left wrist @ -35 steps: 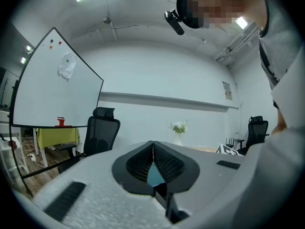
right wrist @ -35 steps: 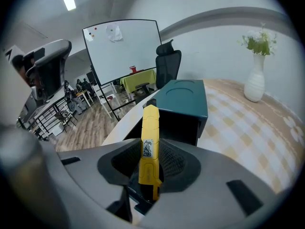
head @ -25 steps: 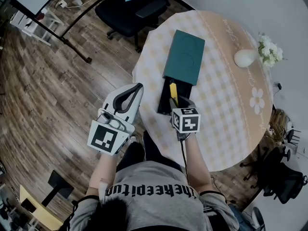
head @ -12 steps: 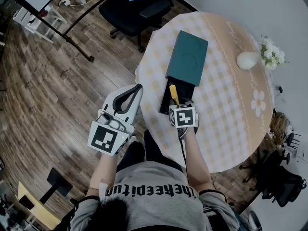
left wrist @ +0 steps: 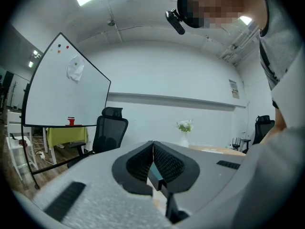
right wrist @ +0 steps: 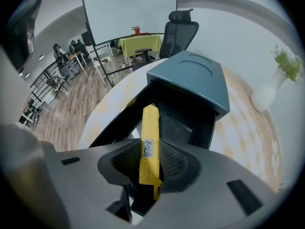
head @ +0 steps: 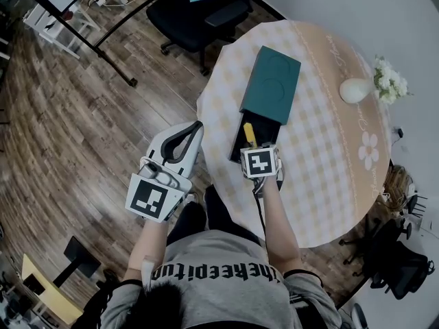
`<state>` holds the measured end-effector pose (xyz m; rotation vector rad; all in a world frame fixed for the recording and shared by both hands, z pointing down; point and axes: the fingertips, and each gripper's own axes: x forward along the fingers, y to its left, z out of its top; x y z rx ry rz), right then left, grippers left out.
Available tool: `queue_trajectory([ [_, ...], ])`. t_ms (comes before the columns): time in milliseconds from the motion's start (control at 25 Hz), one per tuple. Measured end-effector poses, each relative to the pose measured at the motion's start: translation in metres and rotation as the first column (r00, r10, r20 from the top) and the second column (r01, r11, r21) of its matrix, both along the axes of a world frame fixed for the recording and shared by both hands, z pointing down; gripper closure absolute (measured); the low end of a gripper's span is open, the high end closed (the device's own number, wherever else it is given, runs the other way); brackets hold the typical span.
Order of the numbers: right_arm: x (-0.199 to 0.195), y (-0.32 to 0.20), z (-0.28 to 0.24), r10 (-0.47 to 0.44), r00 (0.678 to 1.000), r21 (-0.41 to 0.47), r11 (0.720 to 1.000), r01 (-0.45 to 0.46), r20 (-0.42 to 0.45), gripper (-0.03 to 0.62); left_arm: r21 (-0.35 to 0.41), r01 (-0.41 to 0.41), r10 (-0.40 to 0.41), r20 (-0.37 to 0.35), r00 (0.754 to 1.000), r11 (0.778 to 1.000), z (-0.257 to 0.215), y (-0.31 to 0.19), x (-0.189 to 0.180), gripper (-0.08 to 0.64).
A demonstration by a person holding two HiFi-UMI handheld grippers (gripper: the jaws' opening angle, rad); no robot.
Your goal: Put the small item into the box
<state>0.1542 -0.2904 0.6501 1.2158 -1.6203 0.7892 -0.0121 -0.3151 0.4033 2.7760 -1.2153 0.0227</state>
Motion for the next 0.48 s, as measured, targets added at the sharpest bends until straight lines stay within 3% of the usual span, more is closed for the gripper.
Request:
queue_trajectory([
  [480, -0.001, 0.001, 0.004, -0.049, 0.996, -0.009, 0.999, 0.048, -0.077, 0.472, 0.013, 0.035, -0.034, -0.004, 0.999, 0.999, 0.0, 0.006, -0.014, 0.543],
])
